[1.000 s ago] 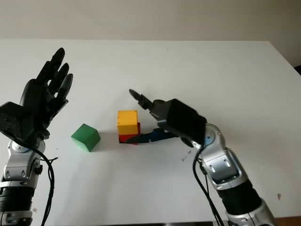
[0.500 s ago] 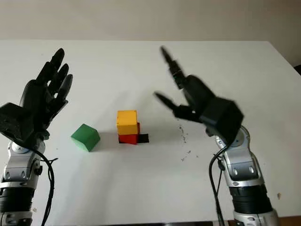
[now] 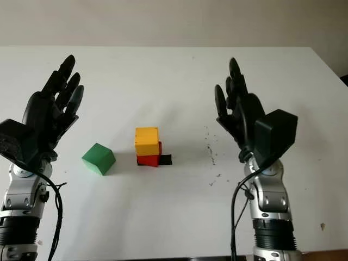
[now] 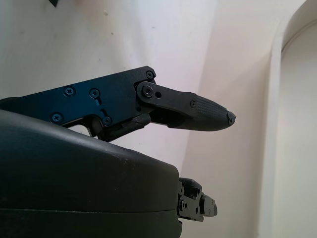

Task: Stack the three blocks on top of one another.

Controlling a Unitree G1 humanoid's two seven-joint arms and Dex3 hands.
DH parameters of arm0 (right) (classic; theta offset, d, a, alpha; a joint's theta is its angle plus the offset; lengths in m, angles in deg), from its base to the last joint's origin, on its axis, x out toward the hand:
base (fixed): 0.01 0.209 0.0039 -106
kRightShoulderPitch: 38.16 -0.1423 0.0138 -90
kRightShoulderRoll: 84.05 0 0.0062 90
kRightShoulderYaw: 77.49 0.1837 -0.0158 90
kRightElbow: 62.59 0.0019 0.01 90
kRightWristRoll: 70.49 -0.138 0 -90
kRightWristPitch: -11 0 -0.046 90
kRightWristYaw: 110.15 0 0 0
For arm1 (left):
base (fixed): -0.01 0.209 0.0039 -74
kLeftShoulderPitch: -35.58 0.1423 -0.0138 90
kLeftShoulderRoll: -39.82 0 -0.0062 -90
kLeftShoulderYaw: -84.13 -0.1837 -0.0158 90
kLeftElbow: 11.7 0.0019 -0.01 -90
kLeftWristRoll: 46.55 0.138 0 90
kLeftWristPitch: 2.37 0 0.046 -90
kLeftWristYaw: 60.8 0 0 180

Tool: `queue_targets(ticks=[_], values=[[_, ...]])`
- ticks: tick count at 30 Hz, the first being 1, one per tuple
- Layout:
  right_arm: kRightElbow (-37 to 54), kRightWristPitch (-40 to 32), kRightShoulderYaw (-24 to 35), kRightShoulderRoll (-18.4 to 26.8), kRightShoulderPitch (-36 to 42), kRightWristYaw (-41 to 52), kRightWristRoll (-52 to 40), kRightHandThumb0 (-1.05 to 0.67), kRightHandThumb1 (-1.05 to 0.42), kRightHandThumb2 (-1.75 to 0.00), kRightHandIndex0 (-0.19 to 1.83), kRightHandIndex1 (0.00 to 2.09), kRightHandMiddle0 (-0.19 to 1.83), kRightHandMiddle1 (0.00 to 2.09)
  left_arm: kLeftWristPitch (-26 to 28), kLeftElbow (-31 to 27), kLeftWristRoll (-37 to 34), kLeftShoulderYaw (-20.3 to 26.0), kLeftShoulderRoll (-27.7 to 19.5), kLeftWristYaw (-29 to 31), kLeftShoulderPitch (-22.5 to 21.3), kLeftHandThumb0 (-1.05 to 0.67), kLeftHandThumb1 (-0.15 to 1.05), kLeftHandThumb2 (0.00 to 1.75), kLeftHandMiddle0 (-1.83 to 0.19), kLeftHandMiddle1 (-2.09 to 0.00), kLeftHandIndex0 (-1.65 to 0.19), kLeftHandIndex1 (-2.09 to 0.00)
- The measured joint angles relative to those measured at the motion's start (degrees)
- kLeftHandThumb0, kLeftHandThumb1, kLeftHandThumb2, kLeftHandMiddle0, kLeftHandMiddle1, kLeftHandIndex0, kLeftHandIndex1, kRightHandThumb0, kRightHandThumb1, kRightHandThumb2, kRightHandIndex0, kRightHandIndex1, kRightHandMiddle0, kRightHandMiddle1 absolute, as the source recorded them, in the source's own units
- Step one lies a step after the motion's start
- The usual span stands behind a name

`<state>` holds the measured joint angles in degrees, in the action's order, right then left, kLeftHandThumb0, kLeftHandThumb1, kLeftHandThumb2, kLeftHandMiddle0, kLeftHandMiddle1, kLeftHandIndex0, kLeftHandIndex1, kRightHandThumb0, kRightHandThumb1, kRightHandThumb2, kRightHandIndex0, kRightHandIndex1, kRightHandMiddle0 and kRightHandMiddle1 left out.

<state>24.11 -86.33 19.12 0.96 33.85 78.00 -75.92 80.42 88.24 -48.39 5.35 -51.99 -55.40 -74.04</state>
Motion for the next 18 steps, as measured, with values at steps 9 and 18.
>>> queue_targets(ticks=[9,18], values=[[0.0,-2.6,-1.6,-0.9,0.7,0.4,0.1,-0.61,-1.05,-0.64,-0.14,0.05,-0.13,0.06,0.3,-1.3,2.9,-0.2,-4.0,2.2,0.7,-0.67,1.05,0.41,-0.20,-0.06,-0.20,-0.07],[0.1,-1.1,-2.9,-2.6,1.0,-1.0,1.5,-0.63,-1.05,-0.62,-0.12,0.06,-0.11,0.06,-2.5,-9.3,10.3,1.1,-16.2,8.1,5.6,-0.69,1.05,0.17,-0.26,-0.05,-0.31,-0.08]])
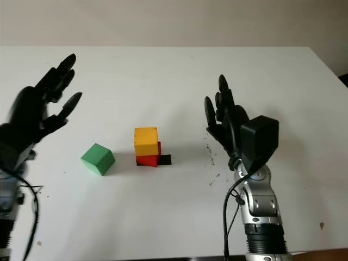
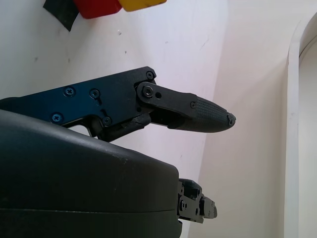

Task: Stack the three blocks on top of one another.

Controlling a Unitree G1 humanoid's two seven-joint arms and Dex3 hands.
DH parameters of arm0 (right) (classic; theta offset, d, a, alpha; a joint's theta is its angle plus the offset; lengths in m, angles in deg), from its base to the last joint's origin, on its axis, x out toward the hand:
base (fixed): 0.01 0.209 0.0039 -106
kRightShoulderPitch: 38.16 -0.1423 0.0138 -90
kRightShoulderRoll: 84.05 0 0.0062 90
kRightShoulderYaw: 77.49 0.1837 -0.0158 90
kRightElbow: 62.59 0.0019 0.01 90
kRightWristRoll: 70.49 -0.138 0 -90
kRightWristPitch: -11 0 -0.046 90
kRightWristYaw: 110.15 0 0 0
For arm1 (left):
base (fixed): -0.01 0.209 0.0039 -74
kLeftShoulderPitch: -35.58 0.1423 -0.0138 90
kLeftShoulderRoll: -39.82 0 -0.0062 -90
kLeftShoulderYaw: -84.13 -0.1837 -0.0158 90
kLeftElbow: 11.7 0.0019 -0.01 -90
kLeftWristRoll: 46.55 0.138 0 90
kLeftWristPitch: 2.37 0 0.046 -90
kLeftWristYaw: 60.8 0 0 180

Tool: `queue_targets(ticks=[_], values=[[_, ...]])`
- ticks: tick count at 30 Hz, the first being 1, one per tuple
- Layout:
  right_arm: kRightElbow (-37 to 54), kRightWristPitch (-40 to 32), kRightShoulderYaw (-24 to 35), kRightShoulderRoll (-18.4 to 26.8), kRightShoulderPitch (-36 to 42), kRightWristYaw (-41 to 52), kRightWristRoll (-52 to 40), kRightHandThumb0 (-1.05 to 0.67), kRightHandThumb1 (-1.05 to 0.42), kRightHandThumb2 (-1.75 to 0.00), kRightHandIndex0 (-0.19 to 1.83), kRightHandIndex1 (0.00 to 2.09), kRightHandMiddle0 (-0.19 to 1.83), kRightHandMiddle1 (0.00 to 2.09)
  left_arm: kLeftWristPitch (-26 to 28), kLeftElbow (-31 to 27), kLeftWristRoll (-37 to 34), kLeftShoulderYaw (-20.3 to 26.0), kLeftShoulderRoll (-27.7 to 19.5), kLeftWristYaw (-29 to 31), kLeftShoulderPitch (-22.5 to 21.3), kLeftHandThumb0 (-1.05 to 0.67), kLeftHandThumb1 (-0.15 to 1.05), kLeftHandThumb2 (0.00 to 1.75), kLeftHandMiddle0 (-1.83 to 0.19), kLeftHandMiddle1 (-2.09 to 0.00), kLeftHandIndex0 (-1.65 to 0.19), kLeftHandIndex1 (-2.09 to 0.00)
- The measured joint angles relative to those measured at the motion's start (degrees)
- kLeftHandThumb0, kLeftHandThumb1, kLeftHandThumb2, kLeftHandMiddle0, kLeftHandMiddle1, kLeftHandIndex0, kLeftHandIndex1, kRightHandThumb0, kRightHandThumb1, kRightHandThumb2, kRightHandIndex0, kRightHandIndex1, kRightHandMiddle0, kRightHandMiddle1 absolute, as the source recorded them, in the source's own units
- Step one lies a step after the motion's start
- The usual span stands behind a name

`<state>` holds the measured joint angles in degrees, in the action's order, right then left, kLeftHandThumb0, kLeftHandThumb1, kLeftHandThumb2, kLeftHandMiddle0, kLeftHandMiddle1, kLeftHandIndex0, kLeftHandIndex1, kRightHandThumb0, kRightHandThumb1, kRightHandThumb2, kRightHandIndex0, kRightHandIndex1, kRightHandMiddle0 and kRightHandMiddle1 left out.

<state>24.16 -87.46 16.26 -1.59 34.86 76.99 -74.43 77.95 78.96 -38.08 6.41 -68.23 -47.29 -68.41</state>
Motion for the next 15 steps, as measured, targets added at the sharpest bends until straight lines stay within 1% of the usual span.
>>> queue_targets(ticks=[1,3,4,6,8,11,15], values=[[0.0,0.2,-0.2,0.0,0.0,-0.1,0.3,-0.63,-1.05,-0.62,-0.12,0.06,-0.11,0.06,-0.4,-0.8,0.0,0.0,-2.7,3.3,0.7,-0.69,1.03,0.12,-0.21,-0.03,-0.29,-0.06],[0.0,0.3,-0.3,0.0,0.0,-0.3,0.6,-0.63,-1.05,-0.62,-0.12,0.06,-0.11,0.06,-1.3,-1.9,0.1,0.0,-7.7,8.6,1.4,-0.70,1.02,0.09,-0.17,-0.02,-0.28,-0.05],[0.0,0.3,-0.4,0.0,0.0,-0.3,0.8,-0.63,-1.05,-0.62,-0.12,0.06,-0.11,0.06,-1.3,-2.5,0.2,0.0,-10.0,11.0,1.4,-0.69,0.98,0.06,-0.12,-0.01,-0.29,-0.06],[0.0,0.4,-0.5,0.0,0.0,-0.3,0.8,-0.63,-1.05,-0.62,-0.12,0.06,-0.12,0.06,-1.2,-3.7,0.3,-0.1,-14.1,15.8,1.4,-0.67,0.93,0.04,-0.08,-0.01,-0.33,-0.07],[0.0,0.5,-0.4,0.0,0.0,-0.3,0.8,-0.62,-1.05,-0.62,-0.13,0.05,-0.12,0.06,-1.2,-3.8,0.6,-0.7,-17.4,19.7,1.3,-0.71,0.93,0.04,-0.02,-0.01,-0.34,-0.07],[0.0,0.5,-0.4,0.0,0.0,-0.4,0.9,-0.63,-1.05,-0.62,-0.12,0.05,-0.11,0.06,-2.3,-3.7,1.7,-2.8,-20.4,23.9,0.6,-0.74,0.93,0.05,0.01,-0.02,-0.32,-0.06],[0.0,0.5,-0.4,0.0,0.0,-1.0,1.0,-0.64,-1.05,-0.61,-0.12,0.06,-0.11,0.06,-3.1,-3.5,2.6,-5.3,-21.8,27.0,-0.8,-0.73,0.90,0.04,0.03,-0.03,-0.35,-0.07]])
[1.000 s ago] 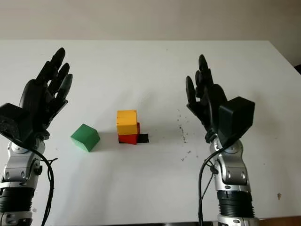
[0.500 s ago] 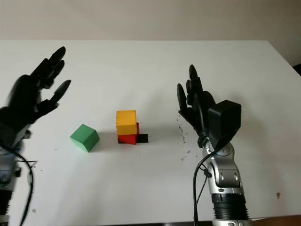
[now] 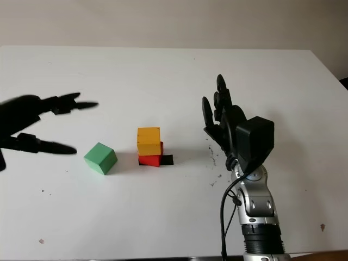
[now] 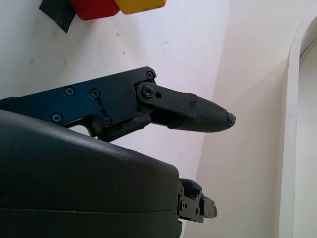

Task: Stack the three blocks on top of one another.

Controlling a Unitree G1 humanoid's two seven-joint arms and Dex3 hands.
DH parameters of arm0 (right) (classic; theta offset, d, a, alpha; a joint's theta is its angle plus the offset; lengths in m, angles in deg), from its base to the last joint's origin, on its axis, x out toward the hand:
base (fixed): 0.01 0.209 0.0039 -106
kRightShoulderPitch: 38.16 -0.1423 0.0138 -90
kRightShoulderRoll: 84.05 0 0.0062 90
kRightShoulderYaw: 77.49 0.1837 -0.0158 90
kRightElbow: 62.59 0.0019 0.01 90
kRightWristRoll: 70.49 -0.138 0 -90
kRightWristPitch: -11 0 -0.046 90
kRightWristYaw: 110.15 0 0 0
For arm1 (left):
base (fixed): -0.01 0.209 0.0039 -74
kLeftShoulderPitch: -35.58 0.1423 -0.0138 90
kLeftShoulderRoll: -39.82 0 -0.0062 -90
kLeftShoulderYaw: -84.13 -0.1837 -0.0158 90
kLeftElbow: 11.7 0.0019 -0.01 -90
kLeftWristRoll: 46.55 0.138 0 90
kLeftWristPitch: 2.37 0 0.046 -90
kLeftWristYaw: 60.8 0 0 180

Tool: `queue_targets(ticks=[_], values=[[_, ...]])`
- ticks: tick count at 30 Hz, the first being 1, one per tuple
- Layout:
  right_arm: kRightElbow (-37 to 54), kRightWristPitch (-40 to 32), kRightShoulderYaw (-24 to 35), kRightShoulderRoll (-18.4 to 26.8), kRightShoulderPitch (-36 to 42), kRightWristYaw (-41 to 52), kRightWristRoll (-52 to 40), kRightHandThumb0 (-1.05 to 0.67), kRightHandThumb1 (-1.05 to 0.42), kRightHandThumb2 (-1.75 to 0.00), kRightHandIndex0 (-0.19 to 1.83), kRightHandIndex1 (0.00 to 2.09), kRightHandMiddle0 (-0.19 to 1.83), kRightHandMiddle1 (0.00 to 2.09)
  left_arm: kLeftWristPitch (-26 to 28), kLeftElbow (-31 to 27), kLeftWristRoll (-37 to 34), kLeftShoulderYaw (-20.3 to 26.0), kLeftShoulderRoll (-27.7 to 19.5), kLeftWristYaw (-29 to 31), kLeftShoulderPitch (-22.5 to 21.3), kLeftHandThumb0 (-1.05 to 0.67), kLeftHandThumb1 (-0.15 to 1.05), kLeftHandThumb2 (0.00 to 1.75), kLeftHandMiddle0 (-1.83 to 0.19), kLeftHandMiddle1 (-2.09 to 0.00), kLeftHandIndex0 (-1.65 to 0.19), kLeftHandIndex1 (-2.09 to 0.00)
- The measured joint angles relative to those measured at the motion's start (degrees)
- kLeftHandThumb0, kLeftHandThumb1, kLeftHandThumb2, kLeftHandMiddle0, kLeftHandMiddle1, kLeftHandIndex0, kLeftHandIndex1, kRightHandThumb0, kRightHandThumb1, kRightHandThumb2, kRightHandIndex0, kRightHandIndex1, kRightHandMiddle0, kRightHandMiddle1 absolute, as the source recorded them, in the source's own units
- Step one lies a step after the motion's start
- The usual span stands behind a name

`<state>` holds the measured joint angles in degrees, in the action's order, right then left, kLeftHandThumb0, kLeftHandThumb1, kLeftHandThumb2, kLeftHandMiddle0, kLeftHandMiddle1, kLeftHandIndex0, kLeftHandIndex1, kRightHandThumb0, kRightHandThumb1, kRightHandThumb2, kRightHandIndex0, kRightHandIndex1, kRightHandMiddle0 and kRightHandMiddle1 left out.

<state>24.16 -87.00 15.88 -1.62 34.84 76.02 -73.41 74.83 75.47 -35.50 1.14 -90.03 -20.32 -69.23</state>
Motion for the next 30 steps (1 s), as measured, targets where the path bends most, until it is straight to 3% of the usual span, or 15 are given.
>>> queue_targets(ticks=[7,13,26,30], values=[[0.0,0.1,0.6,0.0,0.0,-0.1,-0.3,-0.62,-1.05,-0.61,-0.12,0.06,-0.11,0.05,-0.4,-0.1,3.4,-2.4,-0.6,1.2,-1.4,-0.78,0.90,0.06,0.05,-0.04,-0.33,-0.05],[0.0,0.8,0.9,0.0,0.0,0.1,-0.3,-0.62,-1.05,-0.61,-0.12,0.06,-0.11,0.06,-4.5,0.0,9.5,-4.0,-0.1,-4.0,-1.0,-0.82,0.95,0.06,0.06,-0.05,-0.32,-0.05],[0.0,1.9,1.1,0.0,0.3,0.8,-0.3,-0.61,-1.05,-0.61,-0.11,0.06,-0.10,0.06,-4.5,-0.6,11.8,-5.7,2.1,-6.0,1.1,-0.77,0.94,0.06,0.05,-0.06,-0.39,-0.09],[0.0,2.1,1.2,0.0,0.6,0.8,-0.3,-0.61,-1.05,-0.60,-0.11,0.06,-0.10,0.06,-5.0,-0.5,12.1,-6.5,2.2,-6.6,1.1,-0.76,0.93,0.05,0.02,-0.06,-0.40,-0.21]])
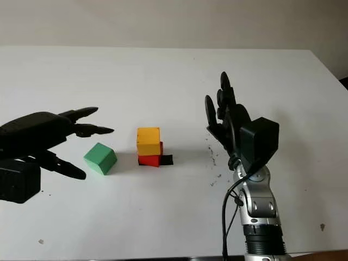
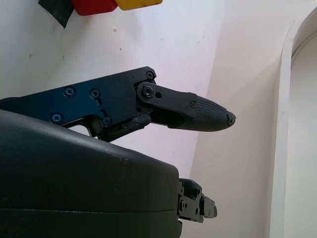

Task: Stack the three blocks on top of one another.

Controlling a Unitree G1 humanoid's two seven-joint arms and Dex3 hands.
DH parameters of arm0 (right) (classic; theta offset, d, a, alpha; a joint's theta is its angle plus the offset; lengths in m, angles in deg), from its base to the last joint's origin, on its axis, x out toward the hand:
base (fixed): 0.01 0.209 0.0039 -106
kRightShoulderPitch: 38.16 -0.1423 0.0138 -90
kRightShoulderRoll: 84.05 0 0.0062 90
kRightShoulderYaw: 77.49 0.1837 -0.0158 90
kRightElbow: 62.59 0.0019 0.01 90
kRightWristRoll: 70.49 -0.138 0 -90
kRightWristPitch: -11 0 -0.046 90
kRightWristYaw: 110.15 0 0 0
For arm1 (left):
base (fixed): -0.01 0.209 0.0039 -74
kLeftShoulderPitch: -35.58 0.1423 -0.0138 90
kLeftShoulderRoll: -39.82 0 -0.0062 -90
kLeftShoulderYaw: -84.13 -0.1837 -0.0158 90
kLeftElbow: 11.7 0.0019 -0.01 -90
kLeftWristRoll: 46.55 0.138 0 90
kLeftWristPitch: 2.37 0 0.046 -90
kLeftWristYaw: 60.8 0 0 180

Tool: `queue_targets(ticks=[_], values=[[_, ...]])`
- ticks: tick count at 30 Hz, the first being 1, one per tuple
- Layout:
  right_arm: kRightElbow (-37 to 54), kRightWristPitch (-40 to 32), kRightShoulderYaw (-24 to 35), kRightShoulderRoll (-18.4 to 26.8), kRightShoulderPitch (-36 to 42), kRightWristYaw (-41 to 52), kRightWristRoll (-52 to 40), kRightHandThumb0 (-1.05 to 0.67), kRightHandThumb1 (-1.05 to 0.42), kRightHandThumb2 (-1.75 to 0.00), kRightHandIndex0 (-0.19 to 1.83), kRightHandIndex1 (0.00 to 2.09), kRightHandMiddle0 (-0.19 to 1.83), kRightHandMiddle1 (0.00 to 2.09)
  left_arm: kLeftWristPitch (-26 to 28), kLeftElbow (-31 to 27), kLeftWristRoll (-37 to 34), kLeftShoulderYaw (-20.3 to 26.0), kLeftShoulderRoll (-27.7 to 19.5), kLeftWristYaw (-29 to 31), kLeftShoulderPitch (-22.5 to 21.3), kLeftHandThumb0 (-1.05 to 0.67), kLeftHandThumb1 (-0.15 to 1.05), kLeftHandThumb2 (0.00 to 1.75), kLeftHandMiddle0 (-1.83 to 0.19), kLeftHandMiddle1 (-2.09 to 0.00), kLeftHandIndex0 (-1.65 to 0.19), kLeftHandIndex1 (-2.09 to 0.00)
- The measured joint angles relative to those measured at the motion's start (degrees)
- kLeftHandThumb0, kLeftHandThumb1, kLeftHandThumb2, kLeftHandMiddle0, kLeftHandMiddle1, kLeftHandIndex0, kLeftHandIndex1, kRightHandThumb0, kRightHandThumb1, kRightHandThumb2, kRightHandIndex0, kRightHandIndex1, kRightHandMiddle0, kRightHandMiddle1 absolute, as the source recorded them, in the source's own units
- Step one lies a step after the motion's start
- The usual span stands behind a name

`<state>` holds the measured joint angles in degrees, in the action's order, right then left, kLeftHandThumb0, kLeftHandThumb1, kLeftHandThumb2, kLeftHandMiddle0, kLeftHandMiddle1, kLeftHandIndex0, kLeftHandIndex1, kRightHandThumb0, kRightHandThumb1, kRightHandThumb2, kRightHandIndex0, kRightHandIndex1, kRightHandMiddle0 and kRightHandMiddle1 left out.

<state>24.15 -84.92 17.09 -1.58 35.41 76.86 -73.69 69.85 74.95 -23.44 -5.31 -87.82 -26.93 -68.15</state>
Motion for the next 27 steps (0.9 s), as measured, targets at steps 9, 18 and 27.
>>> queue_targets(ticks=[9,18,27], values=[[0.0,-0.1,0.0,0.0,0.2,-0.2,-0.4,-0.60,-1.05,-0.60,-0.11,0.06,-0.10,0.05,-2.8,1.2,2.5,-0.6,0.3,-3.4,0.0,-0.78,0.98,0.06,-0.05,-0.07,-0.04,-1.06],[0.0,-0.2,0.0,0.0,0.6,-0.4,-0.6,-0.60,-1.05,-0.60,-0.11,0.06,-0.10,0.05,-3.5,2.3,6.6,-1.5,0.7,-6.0,0.0,-0.70,0.92,0.05,-0.06,-0.06,-0.04,-1.10],[0.0,-0.3,0.0,0.0,0.6,-0.3,-1.0,-0.61,-1.05,-0.59,-0.10,0.06,-0.09,0.06,-3.1,2.3,9.6,-3.5,0.7,-6.4,-0.1,-0.69,0.92,0.05,-0.04,-0.05,-0.02,-1.02]])
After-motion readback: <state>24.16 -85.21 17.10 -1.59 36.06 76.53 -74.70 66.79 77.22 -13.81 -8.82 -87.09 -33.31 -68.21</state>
